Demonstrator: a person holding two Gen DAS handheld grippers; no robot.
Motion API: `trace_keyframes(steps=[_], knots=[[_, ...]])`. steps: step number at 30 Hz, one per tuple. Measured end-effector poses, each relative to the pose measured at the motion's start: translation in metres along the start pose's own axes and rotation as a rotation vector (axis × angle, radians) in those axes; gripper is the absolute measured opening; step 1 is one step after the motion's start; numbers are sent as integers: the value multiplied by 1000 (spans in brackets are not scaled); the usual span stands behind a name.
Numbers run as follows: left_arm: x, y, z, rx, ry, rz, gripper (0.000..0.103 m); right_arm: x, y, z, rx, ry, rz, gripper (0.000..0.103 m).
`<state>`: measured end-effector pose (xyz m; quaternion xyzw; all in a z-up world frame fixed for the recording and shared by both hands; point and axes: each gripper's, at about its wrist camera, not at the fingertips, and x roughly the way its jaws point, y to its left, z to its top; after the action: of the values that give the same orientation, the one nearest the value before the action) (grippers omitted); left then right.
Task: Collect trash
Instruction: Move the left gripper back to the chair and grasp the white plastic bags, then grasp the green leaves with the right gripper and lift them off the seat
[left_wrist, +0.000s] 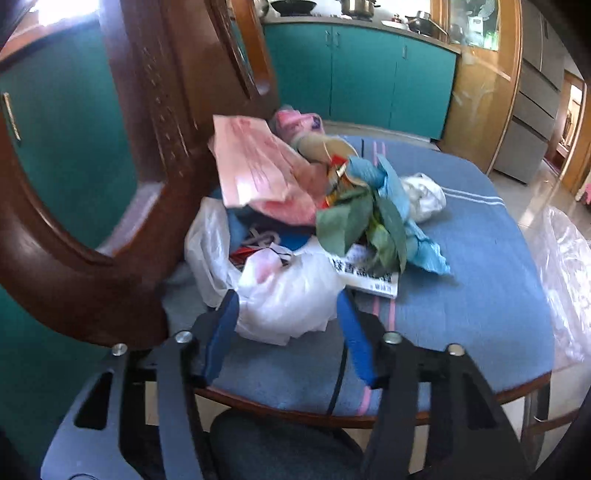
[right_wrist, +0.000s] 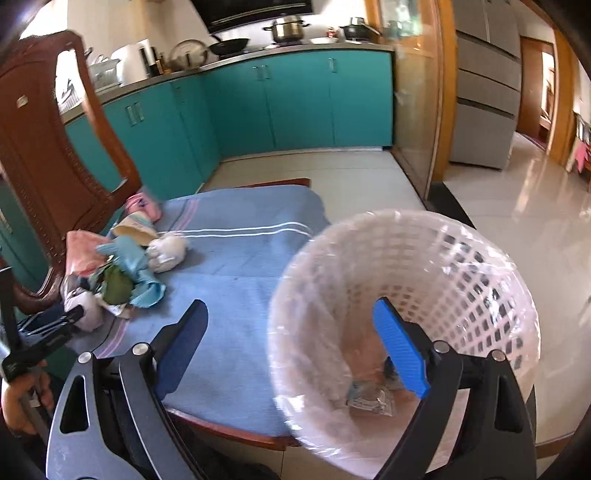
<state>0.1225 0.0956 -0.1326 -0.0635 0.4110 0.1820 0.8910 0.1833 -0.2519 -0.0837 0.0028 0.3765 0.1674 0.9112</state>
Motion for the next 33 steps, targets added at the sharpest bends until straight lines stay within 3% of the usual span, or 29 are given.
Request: trace_keyframes(steps=[2, 4, 7, 17, 33], knots=[[1, 3, -2, -1, -1, -13, 37, -1, 5, -1, -11, 5, 2, 89], [0, 5, -3, -9, -3, -32, 27, -1, 10, -1, -14, 7, 6, 89], [-12, 10, -8, -10, -19, -65, 19, -1, 16, -1, -17, 10, 17, 89], [-53, 20, -21, -33, -112, -135, 17, 9, 54, -1, -72, 29, 69, 89], [-37, 30, -36, -73, -59, -147, 17, 25, 99, 1, -127, 52, 154, 89]])
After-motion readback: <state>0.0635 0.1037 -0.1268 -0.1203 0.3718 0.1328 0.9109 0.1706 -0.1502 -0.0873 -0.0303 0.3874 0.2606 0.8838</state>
